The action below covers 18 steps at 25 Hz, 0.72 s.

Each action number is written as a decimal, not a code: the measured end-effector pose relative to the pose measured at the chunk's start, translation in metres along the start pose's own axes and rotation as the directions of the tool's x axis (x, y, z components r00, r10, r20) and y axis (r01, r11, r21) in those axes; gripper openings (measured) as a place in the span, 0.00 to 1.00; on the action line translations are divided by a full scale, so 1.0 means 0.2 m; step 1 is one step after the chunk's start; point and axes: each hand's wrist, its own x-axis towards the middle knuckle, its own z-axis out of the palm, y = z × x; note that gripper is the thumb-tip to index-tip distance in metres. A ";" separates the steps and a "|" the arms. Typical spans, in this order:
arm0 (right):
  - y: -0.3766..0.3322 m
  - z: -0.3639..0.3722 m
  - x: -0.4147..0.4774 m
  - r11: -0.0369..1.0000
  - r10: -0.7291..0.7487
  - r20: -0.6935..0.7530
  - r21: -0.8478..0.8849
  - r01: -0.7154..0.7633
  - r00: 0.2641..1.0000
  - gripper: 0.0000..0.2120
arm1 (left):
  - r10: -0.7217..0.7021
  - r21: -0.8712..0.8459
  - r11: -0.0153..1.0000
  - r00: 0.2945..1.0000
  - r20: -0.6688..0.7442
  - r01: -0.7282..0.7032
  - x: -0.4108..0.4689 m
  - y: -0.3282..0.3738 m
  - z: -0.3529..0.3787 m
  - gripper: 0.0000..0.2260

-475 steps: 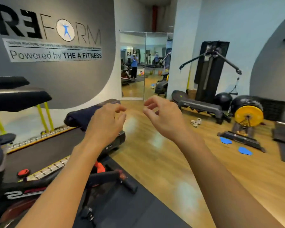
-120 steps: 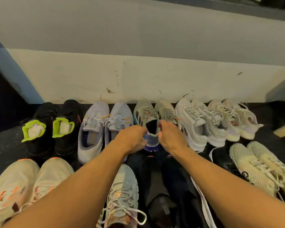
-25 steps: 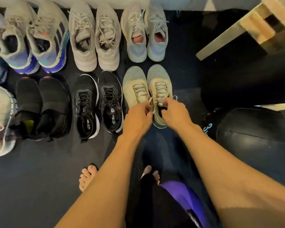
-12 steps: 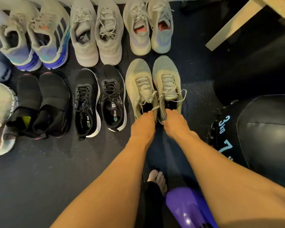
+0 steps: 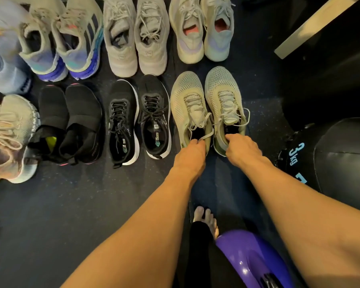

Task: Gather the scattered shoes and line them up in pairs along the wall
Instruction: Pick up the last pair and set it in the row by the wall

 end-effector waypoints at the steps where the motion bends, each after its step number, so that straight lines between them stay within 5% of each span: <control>1: -0.05 -0.02 -0.04 0.999 -0.010 -0.088 0.035 0.014 0.996 0.18 | 0.042 -0.053 0.998 0.997 -0.061 -0.045 -0.04 -0.01 -0.02 0.14; 3: -0.20 -0.02 -0.16 0.970 -0.139 -0.263 0.159 0.185 0.955 0.15 | 0.004 -0.217 0.973 0.951 -0.309 -0.074 -0.16 -0.09 -0.10 0.14; 5: -0.38 0.03 -0.29 0.899 -0.298 -0.262 0.247 0.362 0.918 0.17 | -0.229 -0.349 0.936 0.836 -0.498 0.048 -0.29 -0.24 -0.20 0.12; 7: -0.57 0.10 -0.37 0.881 -0.382 -0.098 0.261 0.394 0.919 0.20 | -0.445 -0.381 0.879 0.777 -0.445 0.285 -0.40 -0.42 -0.29 0.10; 9: -0.76 0.20 -0.40 0.897 -0.392 0.030 0.236 0.374 0.920 0.20 | -0.504 -0.252 0.860 0.813 -0.293 0.443 -0.45 -0.62 -0.33 0.12; 13: -0.90 0.36 -0.31 0.968 -0.226 0.131 0.139 0.208 0.965 0.21 | -0.363 -0.149 0.925 0.929 -0.074 0.350 -0.39 -0.80 -0.24 0.15; 18: -0.95 0.49 -0.26 0.971 -0.230 0.038 0.068 0.227 0.972 0.17 | -0.224 -0.178 0.963 0.966 -0.127 0.201 -0.35 -0.84 -0.17 0.10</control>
